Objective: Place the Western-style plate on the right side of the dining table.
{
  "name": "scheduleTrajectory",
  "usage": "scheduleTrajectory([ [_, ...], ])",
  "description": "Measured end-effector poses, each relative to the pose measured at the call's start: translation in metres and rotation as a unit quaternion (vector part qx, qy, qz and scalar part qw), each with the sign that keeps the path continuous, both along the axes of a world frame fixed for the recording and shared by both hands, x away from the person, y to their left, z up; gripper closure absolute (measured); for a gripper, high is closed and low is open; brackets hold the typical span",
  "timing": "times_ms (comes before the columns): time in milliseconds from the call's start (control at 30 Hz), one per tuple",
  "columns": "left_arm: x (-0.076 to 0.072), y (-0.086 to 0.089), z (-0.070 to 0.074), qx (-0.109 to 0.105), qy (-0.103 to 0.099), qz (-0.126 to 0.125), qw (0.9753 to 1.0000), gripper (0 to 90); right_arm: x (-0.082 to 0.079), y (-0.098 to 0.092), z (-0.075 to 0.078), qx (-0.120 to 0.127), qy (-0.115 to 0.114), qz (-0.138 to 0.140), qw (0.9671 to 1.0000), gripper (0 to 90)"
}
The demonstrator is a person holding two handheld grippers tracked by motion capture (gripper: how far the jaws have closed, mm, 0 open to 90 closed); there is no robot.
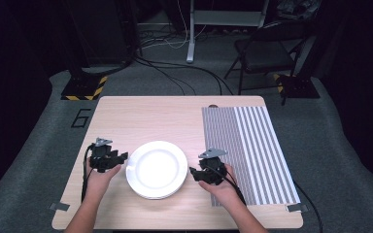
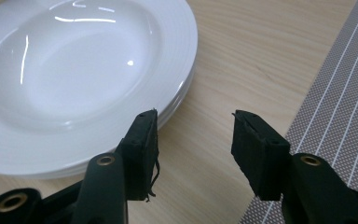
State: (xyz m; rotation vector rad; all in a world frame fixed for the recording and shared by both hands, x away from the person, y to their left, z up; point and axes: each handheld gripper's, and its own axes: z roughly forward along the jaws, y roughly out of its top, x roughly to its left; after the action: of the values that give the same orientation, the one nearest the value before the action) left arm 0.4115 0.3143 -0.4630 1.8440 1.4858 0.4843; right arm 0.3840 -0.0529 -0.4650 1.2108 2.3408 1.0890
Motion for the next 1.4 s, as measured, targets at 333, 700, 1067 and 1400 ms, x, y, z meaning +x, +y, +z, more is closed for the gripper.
scheduleTrajectory([
  [333,-0.004,-0.002,0.004,-0.024,0.004,-0.005,0.9997,58.9,0.007,-0.001,0.012,0.024,0.003,-0.013,0.9996,51.2],
  [700,-0.015,0.007,0.005,-0.074,0.008,-0.021,0.997,67.5,0.013,0.007,0.02,0.046,-0.001,-0.027,0.9985,50.1],
  [1067,-0.016,0.008,0.0,-0.097,0.023,-0.035,0.9944,75.6,0.008,0.005,0.006,0.047,0.002,-0.023,0.9986,49.4],
  [1400,-0.013,0.006,-0.008,-0.128,0.042,-0.044,0.9899,82.6,0.009,0.007,-0.001,0.07,0.027,-0.017,0.997,47.3],
])
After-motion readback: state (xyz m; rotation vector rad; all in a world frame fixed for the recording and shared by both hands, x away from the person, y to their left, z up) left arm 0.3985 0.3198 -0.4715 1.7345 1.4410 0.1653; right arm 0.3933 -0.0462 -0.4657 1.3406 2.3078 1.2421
